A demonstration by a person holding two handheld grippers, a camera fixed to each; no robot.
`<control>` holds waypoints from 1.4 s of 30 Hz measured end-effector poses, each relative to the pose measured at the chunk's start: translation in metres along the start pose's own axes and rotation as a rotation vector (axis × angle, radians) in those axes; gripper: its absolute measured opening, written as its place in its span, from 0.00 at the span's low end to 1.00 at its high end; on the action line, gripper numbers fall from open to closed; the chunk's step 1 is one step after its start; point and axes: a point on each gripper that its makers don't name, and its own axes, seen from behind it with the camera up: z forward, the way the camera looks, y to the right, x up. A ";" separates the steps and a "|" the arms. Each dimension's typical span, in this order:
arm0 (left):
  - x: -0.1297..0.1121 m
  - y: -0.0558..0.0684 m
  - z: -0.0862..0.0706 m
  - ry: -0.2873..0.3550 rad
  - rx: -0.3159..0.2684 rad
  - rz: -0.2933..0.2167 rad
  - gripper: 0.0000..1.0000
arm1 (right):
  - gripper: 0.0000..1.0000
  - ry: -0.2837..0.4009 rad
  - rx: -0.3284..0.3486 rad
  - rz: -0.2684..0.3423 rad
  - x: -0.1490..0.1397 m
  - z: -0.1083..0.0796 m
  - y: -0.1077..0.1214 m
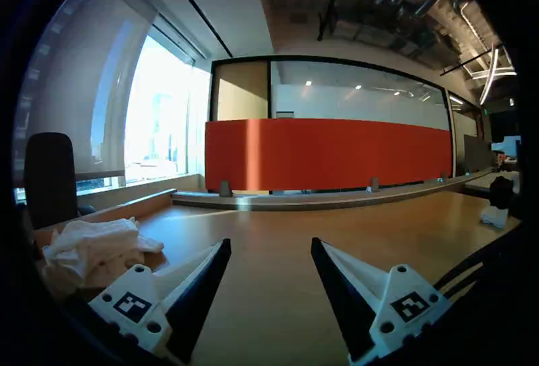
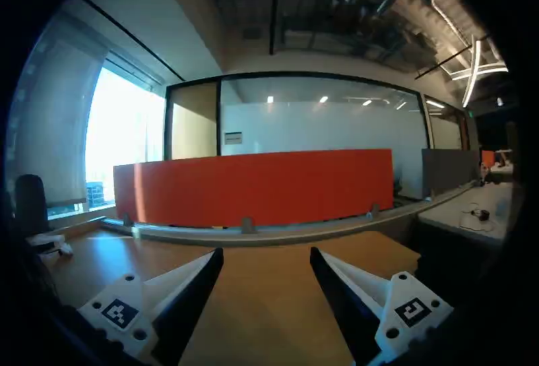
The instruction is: Fold towel
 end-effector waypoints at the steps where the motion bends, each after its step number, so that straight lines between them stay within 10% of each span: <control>1: 0.000 0.000 0.000 0.000 0.000 0.000 0.88 | 0.99 0.001 -0.002 0.001 -0.003 0.000 0.001; 42: 0.001 0.000 0.000 0.000 0.000 0.000 0.87 | 0.99 -0.034 -0.018 -0.014 -0.094 -0.002 0.017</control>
